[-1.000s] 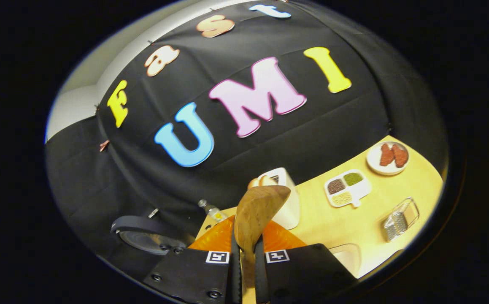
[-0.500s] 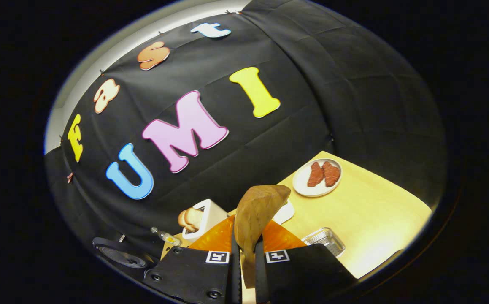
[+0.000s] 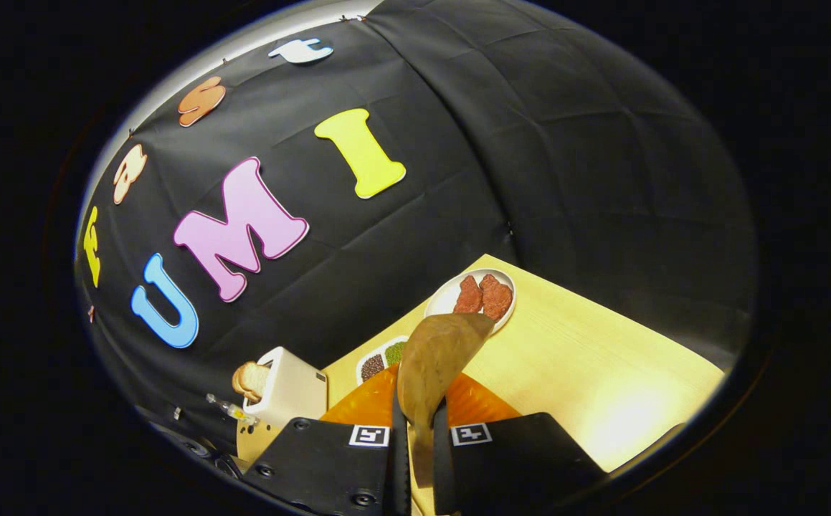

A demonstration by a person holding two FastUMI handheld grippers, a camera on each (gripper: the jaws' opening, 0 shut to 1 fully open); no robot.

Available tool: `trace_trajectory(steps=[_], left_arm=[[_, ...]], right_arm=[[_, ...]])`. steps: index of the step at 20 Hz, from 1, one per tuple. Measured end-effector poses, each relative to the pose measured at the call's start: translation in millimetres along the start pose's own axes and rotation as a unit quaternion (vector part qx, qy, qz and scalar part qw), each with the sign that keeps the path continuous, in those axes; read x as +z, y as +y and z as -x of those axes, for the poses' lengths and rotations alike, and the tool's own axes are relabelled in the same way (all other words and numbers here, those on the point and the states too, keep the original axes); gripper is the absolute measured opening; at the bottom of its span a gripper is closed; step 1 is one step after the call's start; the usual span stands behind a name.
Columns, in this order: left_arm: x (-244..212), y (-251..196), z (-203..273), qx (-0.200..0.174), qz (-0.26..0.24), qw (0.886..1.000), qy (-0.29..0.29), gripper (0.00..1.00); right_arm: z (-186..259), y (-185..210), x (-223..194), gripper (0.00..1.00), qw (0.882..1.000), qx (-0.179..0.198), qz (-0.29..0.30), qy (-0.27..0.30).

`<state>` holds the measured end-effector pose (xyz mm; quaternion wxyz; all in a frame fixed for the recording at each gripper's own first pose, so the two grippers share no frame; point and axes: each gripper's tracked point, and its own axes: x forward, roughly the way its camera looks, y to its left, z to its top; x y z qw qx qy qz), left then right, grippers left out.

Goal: Close the left gripper, press the button to open the rice cooker; take a wooden spoon from the chopstick holder with the right hand, scoop a spoonful of rice and pour it into the rice cooker, then put the wooden spoon back into the chopstick holder.

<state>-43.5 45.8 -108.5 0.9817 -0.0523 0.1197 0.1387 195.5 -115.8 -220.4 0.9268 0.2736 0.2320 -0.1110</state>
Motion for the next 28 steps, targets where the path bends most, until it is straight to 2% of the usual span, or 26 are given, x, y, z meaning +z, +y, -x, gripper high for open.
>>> trace_trajectory(steps=[4, 8, 11, 14, 15, 16, 17, 20, 22, 28], left_arm=[[0, -3, 8, 0.026, 0.007, 1.000, -0.002, 0.95], [5, -3, 8, 0.052, 0.020, 0.998, -0.010, 0.95], [27, 9, 7, 0.084, 0.010, 0.996, -0.039, 0.95], [63, 19, 2, 0.097, 0.023, 0.992, -0.075, 0.96], [81, 24, 2, 0.103, 0.021, 0.990, -0.094, 0.95], [97, 30, 3, 0.109, 0.014, 0.988, -0.113, 0.95], [115, 34, 3, 0.113, 0.001, 0.985, -0.133, 0.95], [164, 49, -3, 0.130, -0.053, 0.972, -0.190, 0.95], [193, 55, -14, 0.135, -0.072, 0.964, -0.219, 0.95], [230, 66, -57, 0.081, -0.076, 0.962, -0.250, 0.95]], right_arm=[[-13, -10, -28, 0.17, 0.999, 0.008, 0.021, 0.027], [-30, -23, -53, 0.17, 0.998, 0.001, 0.032, 0.052], [-37, -28, -68, 0.17, 0.997, -0.001, 0.031, 0.065], [-34, -22, -67, 0.23, 0.998, 0.013, 0.030, 0.059], [-34, -21, -67, 0.20, 0.998, 0.018, 0.031, 0.058], [-31, -21, -68, 0.41, 0.998, 0.017, 0.032, 0.059], [-28, -20, -67, 0.48, 0.998, 0.022, 0.032, 0.059], [-5, -20, -58, 0.99, 0.998, 0.018, 0.046, 0.039], [20, -25, -53, 0.99, 0.997, 0.007, 0.079, 0.021], [107, -19, -56, 0.99, 0.991, -0.009, 0.136, -0.009]])
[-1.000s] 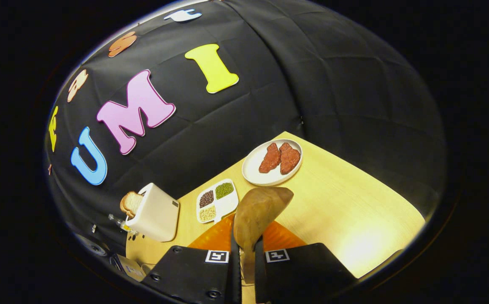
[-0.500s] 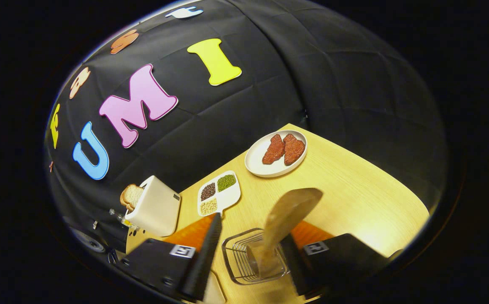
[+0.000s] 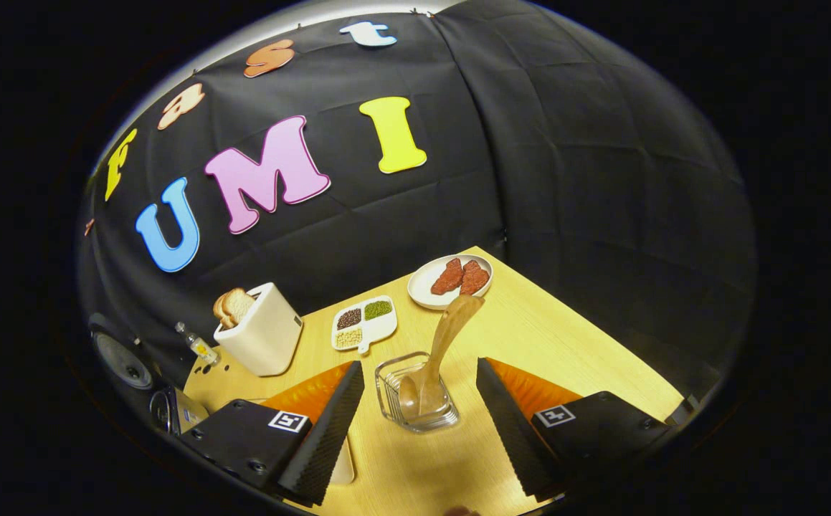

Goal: Close the left gripper, press the button to open the rice cooker; take a wooden spoon from the chopstick holder with the right hand, scoop a spoonful of rice and pour it into the rice cooker, then put the wooden spoon back into the chopstick holder.

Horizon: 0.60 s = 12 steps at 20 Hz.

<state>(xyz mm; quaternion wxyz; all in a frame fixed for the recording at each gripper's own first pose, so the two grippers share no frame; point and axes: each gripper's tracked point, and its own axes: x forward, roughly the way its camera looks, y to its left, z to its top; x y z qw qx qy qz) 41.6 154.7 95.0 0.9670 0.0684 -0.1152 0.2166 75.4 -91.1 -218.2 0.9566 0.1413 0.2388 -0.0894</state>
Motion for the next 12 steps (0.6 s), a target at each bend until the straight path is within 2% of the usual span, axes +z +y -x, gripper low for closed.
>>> trace_trajectory(steps=[3, 5, 6, 8, 12], left_arm=[[6, 11, -28, -0.024, -0.014, 0.999, -0.019, 0.92], [12, 15, -45, -0.037, -0.024, 0.998, -0.037, 0.94], [16, 17, -52, -0.045, -0.024, 0.998, -0.047, 0.92], [14, 12, -71, -0.064, -0.027, 0.996, -0.056, 0.94], [-11, 3, -106, -0.083, -0.032, 0.996, -0.027, 0.92]], right_arm=[[43, 13, -5, 0.98, 1.000, 0.001, 0.015, -0.013], [70, 19, -8, 0.98, 0.999, -0.002, 0.031, -0.025], [83, 21, -12, 0.98, 0.999, -0.005, 0.036, -0.027], [104, 29, -18, 0.98, 0.999, -0.008, 0.036, -0.030], [134, 35, -19, 0.98, 0.997, -0.020, 0.051, -0.050]])
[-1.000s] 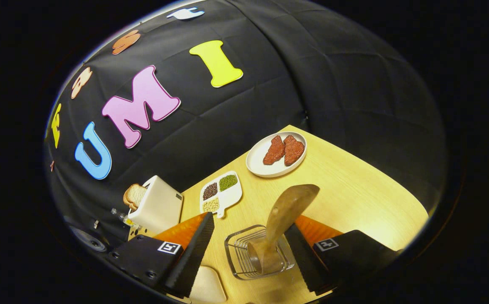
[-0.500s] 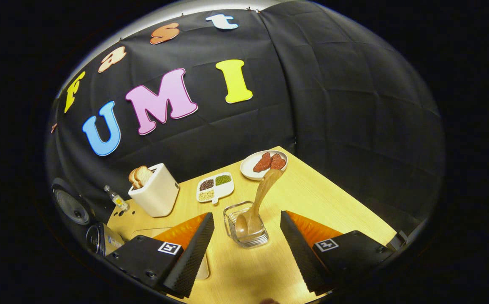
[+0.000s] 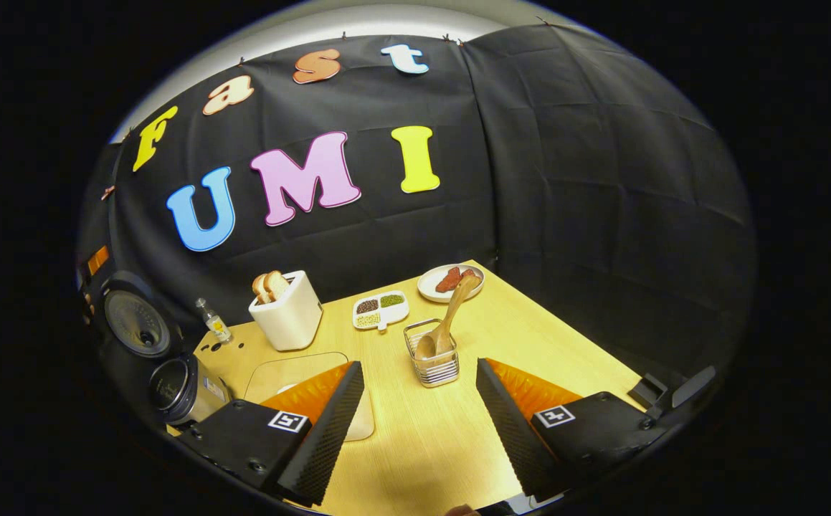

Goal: Close the left gripper, press the button to open the rice cooker; take a wooden spoon from the chopstick holder with the right hand, scoop a spoonful of rice and pour it into the rice cooker, then put the wooden spoon back into the chopstick holder.

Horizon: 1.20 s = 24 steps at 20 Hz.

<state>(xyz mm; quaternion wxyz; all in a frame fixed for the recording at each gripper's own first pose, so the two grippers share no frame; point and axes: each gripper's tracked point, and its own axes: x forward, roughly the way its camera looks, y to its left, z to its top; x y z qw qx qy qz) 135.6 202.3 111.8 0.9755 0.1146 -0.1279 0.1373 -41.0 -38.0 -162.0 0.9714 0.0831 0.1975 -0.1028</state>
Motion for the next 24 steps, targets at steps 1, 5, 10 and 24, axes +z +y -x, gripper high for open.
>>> trace_trajectory(steps=[1, 5, 10, 24], left_arm=[[-9, -1, -6, -0.002, 0.000, 1.000, 0.014, 0.94], [-35, -4, -14, -0.002, -0.003, 0.998, 0.063, 0.93], [-41, -10, 13, -0.003, -0.009, 0.993, 0.115, 0.99], [-132, -44, 152, 0.021, 0.053, 0.951, 0.305, 0.98]], right_arm=[[5, -1, 5, 0.98, 1.000, -0.005, 0.006, -0.010], [17, 3, 12, 0.99, 1.000, -0.005, 0.007, -0.028], [11, 10, 8, 0.98, 1.000, 0.014, 0.001, -0.008], [-28, 33, -21, 0.99, 0.992, 0.115, 0.001, 0.060]])
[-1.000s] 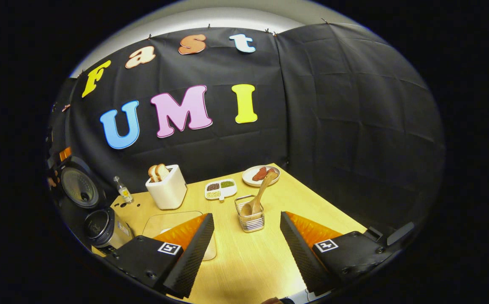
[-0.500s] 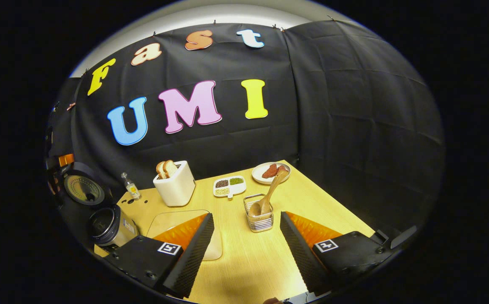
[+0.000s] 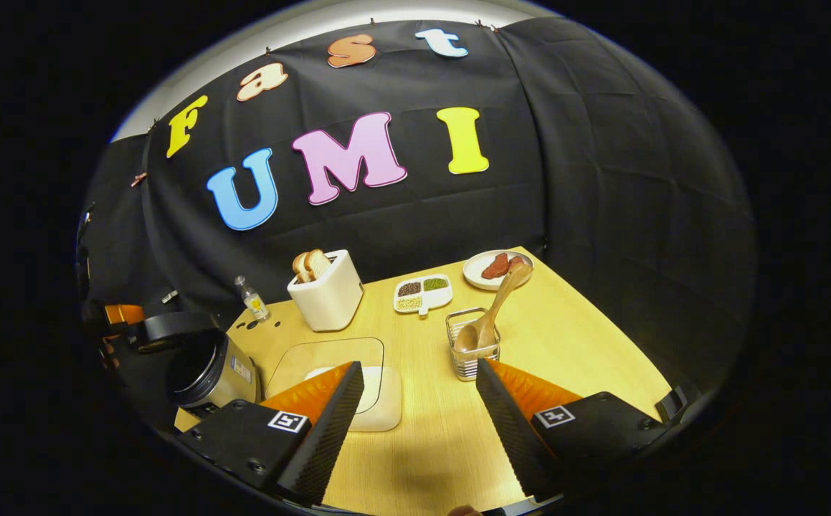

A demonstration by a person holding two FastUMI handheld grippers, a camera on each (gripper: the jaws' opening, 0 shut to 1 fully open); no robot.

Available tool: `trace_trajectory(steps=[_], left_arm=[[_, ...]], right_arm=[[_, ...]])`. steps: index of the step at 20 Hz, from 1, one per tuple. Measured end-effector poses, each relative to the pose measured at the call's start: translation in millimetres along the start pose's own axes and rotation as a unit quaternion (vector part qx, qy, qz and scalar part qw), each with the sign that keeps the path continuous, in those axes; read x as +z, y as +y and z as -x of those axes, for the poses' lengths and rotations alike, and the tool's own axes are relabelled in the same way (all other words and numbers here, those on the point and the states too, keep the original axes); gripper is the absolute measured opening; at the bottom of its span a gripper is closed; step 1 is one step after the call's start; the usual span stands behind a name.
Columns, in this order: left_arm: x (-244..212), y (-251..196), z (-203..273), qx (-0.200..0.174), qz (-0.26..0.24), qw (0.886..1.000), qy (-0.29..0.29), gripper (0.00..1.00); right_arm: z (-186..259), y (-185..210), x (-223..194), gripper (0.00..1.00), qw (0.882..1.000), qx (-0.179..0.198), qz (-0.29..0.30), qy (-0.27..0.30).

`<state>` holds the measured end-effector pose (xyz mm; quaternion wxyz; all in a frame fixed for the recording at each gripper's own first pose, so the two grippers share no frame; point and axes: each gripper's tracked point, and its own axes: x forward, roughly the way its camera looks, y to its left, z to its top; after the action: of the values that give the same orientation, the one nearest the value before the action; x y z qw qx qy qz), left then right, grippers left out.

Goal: Close the left gripper, press the button to open the rice cooker; take a wooden spoon from the chopstick holder with the right hand, scoop a spoonful of rice and pour it into the rice cooker, then put the wooden spoon back into the chopstick holder.

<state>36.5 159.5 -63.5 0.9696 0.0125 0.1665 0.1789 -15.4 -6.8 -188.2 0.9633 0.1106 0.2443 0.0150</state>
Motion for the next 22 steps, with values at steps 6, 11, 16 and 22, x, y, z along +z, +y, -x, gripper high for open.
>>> trace_trajectory(steps=[6, 11, 16, 22], left_arm=[[-48, -4, -3, -0.003, -0.006, 1.000, 0.029, 0.98], [-79, -5, -8, -0.014, -0.019, 0.999, 0.035, 0.99], [-97, -5, -14, -0.010, -0.029, 0.999, 0.040, 0.99], [-105, -4, -14, -0.005, -0.021, 0.999, 0.044, 0.99]], right_arm=[[-2, 2, 3, 0.98, 1.000, 0.009, -0.003, -0.001], [0, 7, -1, 0.98, 1.000, 0.017, 0.008, 0.003], [3, 7, -9, 0.99, 1.000, 0.017, 0.015, 0.013], [3, 10, -18, 0.99, 0.999, 0.019, 0.020, 0.024]])
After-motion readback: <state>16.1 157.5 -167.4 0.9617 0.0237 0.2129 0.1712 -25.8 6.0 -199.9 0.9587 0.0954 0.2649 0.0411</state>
